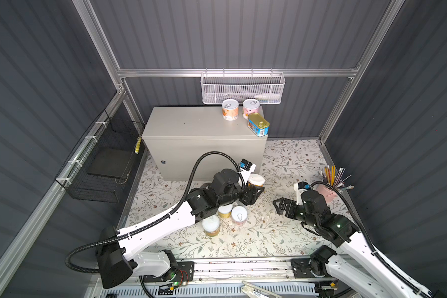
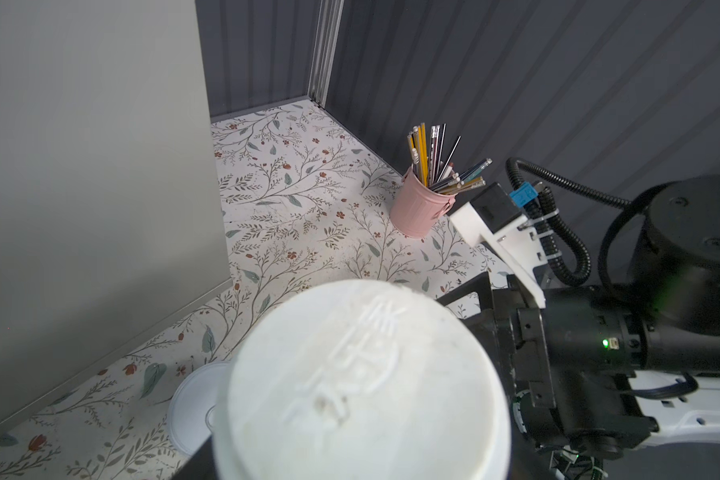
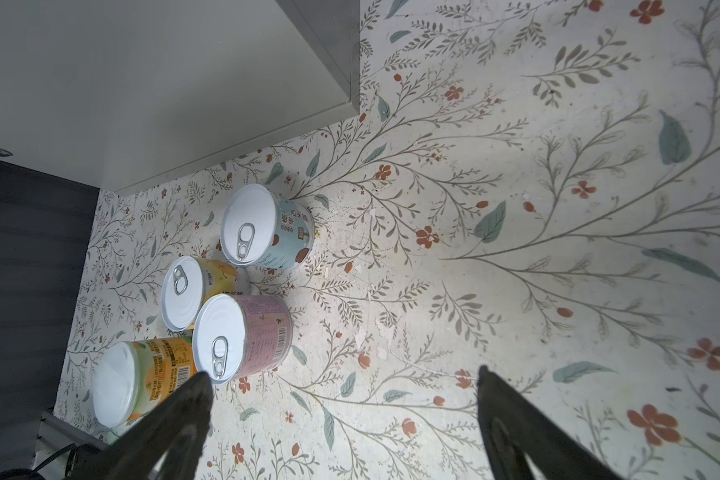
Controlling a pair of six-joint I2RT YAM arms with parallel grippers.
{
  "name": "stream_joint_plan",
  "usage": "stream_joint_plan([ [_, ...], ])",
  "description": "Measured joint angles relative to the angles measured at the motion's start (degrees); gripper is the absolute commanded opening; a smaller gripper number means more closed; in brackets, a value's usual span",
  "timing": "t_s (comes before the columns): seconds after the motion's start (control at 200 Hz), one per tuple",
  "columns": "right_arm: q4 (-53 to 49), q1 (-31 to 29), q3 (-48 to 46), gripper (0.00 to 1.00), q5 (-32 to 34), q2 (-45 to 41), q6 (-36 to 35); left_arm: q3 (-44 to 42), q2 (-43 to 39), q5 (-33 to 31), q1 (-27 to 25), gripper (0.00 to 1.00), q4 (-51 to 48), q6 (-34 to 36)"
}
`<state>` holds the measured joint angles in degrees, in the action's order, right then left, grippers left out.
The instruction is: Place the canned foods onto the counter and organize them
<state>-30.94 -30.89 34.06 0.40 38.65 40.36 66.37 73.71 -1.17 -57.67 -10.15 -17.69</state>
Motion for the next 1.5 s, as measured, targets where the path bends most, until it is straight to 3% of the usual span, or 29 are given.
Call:
stream_joint_plan([
  [0.21, -0.83, 0.00, 0.00, 0.99, 0.04, -2.12, -0.83, 9.09, 0.02, -2.67, 0.00, 0.51, -5.16, 0.46],
  [0.45, -0.39, 0.00, -1.99, 0.99, -0.22, -3.76, -0.76, 25.11, 3.43, -8.04, 0.17, 0.52, -11.04, 5.09],
  [0.665, -0.42, 0.00, -2.36, 0.99, -1.09, -6.99, -0.02, 36.61, 9.90, -8.83, 4.68, 0.51, -15.10, 8.13],
  [0.906, -0.96, 0.02, -2.56, 0.99, -1.09, -10.08, 0.74, 38.84, 14.23, -7.23, 14.69, 0.51, -16.48, 8.31],
  [1.501, -4.57, 0.11, -2.56, 0.99, 0.20, -11.32, 0.66, 39.50, 20.81, -3.19, 23.04, 0.51, -12.50, 9.88],
])
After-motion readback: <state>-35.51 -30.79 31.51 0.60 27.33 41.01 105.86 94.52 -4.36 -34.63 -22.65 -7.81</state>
